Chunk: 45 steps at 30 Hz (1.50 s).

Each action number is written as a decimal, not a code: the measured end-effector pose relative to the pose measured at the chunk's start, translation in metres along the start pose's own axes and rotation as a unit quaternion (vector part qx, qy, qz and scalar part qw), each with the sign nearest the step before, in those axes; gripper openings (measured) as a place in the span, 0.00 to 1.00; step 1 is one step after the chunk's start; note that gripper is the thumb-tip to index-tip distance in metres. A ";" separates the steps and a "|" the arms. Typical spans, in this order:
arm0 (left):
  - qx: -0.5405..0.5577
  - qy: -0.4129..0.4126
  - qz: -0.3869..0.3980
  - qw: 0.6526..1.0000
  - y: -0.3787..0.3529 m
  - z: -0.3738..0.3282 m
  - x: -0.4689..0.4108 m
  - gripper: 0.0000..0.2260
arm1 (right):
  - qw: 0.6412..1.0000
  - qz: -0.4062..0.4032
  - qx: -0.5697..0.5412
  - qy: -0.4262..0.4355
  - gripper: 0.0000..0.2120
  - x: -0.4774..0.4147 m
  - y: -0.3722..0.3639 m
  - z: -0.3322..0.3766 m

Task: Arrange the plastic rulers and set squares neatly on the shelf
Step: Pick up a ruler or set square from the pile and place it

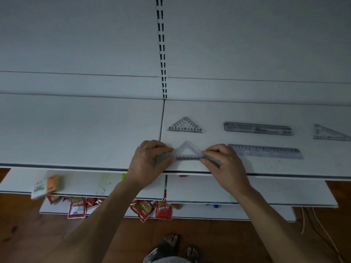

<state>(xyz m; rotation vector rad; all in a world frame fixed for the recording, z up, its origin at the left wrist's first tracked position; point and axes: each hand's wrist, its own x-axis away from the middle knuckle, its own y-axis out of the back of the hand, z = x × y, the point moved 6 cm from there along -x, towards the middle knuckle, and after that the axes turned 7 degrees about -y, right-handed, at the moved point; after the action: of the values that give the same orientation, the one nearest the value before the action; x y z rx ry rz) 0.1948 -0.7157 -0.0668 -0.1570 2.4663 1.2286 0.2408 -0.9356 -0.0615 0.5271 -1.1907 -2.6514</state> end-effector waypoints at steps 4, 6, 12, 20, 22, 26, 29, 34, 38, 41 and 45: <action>-0.010 -0.009 0.006 1.000 0.000 0.001 0.001 0.14 | 1.000 0.008 0.000 -0.005 0.10 0.000 0.001 0.000; -0.011 -0.017 -0.003 1.000 0.001 -0.002 0.000 0.13 | 1.000 0.014 -0.003 -0.010 0.11 0.001 0.001 0.000; -0.014 -0.019 -0.013 1.000 0.000 -0.003 0.002 0.15 | 1.000 0.014 -0.006 -0.018 0.09 0.000 0.001 -0.001; -0.009 -0.019 -0.013 1.000 0.000 -0.004 0.003 0.17 | 0.999 0.015 -0.018 -0.028 0.09 0.000 0.000 -0.003; -0.007 -0.017 -0.013 1.000 0.000 -0.003 0.003 0.17 | 0.999 0.017 -0.020 -0.028 0.09 0.000 0.001 -0.003; -0.009 -0.016 -0.012 1.000 0.000 -0.001 0.003 0.17 | 0.999 0.021 -0.026 -0.035 0.09 0.000 0.001 -0.005; -0.006 -0.007 -0.013 1.000 0.001 -0.002 0.003 0.19 | 0.999 0.023 -0.030 -0.037 0.10 0.000 0.001 -0.006; 0.006 0.016 -0.003 1.000 0.004 -0.005 0.002 0.22 | 0.999 0.025 -0.027 -0.027 0.12 0.000 0.000 -0.006; 0.046 0.069 0.026 0.996 0.006 -0.003 0.003 0.25 | 0.999 0.024 -0.034 -0.016 0.13 0.002 0.000 -0.009; 0.084 0.104 0.012 0.991 0.010 -0.006 0.009 0.24 | 0.999 0.029 -0.046 -0.004 0.15 0.003 0.001 -0.009; 0.105 0.133 -0.022 0.985 0.022 -0.014 0.025 0.18 | 0.995 0.016 -0.090 -0.026 0.16 0.004 0.010 -0.004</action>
<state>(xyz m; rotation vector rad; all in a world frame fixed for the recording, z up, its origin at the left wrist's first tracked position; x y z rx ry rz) 0.1619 -0.7110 -0.0522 -0.3337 2.7858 0.9738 0.2391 -0.9460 -0.0571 0.4053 -0.9527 -2.7243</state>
